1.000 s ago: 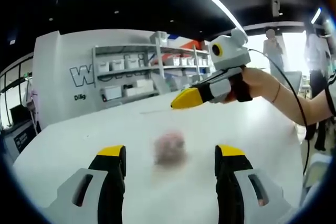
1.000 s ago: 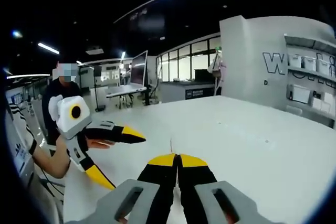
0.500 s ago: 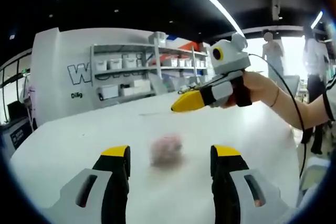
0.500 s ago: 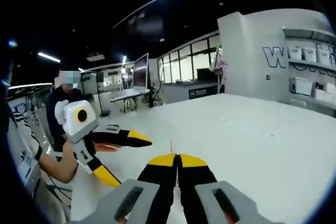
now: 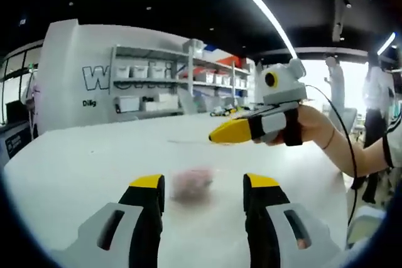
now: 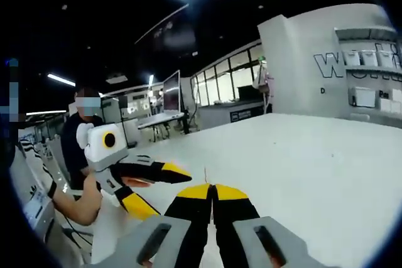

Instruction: Open the resealable bag by pulling the two sides of the seal apart until the entire bag opening is separated and visibly accessible.

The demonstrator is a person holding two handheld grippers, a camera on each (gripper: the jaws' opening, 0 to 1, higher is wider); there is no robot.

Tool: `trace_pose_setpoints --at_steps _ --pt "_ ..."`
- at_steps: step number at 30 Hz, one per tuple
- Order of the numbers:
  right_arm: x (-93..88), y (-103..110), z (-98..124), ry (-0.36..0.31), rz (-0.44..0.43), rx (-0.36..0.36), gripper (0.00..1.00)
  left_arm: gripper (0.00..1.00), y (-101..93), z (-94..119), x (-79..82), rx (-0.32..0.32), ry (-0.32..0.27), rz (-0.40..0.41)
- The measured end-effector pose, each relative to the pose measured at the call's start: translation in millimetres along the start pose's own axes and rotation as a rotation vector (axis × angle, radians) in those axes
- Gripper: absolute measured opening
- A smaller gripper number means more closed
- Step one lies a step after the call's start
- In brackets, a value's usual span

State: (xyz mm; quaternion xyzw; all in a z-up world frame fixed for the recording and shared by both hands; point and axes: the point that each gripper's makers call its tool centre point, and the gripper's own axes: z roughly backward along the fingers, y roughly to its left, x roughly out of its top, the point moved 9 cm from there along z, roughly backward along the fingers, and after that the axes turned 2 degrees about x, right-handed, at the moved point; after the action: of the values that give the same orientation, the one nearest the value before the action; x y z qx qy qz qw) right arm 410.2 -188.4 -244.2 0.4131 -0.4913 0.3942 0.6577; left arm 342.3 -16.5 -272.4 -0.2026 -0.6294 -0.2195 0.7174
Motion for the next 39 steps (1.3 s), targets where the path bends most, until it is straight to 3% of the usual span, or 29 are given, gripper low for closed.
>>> trace_pose_setpoints --at_steps 17,25,31,39 --pt "-7.9 4.1 0.2 -0.024 -0.03 0.023 0.0 0.46 -0.4 -0.9 1.0 -0.001 -0.011 0.017" --pt "-13.1 6.3 -0.2 -0.026 -0.044 0.038 0.0 0.46 1.5 -0.5 3.1 -0.024 -0.05 0.158" --pt "-14.5 5.4 -0.2 -0.029 -0.051 0.043 0.0 0.41 4.2 -3.9 -1.0 -0.072 -0.044 0.311" --pt "-16.5 9.2 -0.8 -0.027 -0.052 0.055 0.0 0.37 5.7 -6.7 -3.8 -0.085 -0.042 0.355"
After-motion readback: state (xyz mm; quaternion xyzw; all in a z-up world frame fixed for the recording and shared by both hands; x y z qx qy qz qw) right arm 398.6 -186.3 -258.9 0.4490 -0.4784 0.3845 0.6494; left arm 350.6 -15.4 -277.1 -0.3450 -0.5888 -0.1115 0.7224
